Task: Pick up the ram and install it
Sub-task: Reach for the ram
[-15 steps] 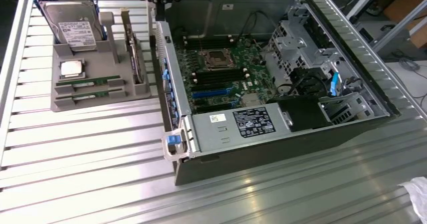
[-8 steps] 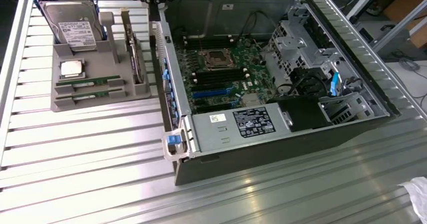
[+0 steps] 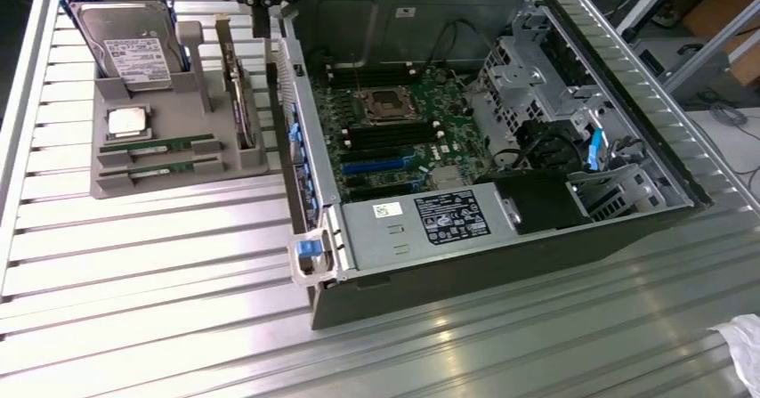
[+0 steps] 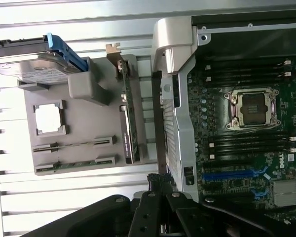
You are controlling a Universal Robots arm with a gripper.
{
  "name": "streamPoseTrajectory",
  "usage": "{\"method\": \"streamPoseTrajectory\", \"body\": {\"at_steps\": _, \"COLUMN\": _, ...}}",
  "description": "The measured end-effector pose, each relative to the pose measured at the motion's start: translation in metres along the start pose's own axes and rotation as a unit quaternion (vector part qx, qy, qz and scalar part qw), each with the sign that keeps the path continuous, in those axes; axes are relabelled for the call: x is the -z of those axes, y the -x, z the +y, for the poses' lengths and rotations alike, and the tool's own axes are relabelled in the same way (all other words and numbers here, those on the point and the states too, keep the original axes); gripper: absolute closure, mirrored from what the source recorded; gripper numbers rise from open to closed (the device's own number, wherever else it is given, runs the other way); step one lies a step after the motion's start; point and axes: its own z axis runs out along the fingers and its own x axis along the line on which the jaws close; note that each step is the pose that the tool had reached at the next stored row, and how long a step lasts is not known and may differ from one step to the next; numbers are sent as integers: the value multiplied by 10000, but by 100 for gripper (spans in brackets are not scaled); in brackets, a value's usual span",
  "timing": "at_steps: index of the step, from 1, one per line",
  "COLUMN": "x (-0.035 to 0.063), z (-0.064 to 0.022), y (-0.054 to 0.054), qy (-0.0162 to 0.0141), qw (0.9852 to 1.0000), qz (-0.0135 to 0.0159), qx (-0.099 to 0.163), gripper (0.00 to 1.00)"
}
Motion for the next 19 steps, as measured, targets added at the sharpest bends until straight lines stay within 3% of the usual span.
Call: {"method": "streamPoseTrajectory", "body": {"at_steps": 19, "x": 7, "z": -18, "y": -238, "qy": 0, "qw": 10000, "qz": 0, "qx": 0, "gripper": 89}}
